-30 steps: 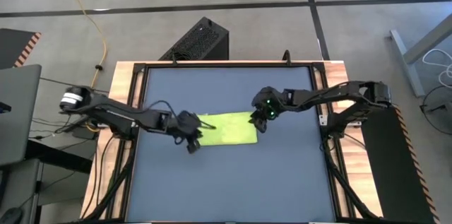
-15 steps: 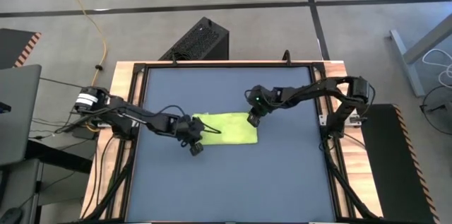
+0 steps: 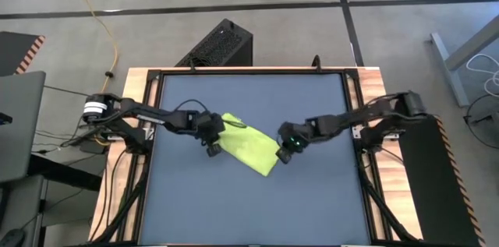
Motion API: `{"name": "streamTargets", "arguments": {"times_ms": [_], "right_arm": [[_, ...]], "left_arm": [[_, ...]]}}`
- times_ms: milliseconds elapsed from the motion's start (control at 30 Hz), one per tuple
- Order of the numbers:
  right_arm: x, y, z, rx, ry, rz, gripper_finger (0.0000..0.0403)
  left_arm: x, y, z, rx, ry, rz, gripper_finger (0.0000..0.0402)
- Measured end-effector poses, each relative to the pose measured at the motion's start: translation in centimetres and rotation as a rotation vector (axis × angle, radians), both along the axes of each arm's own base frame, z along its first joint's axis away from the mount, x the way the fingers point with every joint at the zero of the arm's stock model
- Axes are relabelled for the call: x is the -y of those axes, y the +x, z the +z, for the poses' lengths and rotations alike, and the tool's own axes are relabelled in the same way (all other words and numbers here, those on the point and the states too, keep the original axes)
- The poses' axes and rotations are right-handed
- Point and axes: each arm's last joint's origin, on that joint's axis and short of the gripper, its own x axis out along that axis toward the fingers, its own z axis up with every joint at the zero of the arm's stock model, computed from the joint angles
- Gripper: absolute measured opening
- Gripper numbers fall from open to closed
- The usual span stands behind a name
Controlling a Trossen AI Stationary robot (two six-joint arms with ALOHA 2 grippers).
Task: Roll towel
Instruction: Fold the green towel, then roll the green towel
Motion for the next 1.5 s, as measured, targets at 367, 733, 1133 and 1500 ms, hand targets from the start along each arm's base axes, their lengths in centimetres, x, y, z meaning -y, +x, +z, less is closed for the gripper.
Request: {"name": "streamTargets", "arguments": {"times_ms": [367,733,1133,1500], "right_arm": [[1.5,-1.2,1.3,0.018,-0.205,-0.073,0.0014],[0.4,1.6,-4.0,-0.045,-0.139,-0.043,0.0014],[-7.7,0.4,-2.8,0.012,-0.014,0.091,0.0014],[-7.2,-0.1,0.3,0.16,-0.338,0.451,0.0047]], "left_arm": [[-1.5,2.8,7.8,0.115,0.201,-0.238,0.0002],[-2.0,4.6,1.2,-0.054,0.106,-0.127,0.0002],[-3.0,7.3,0.2,0.041,0.232,-0.248,0.0002],[3.2,7.5,6.8,0.263,0.092,-0.338,0.0]]}}
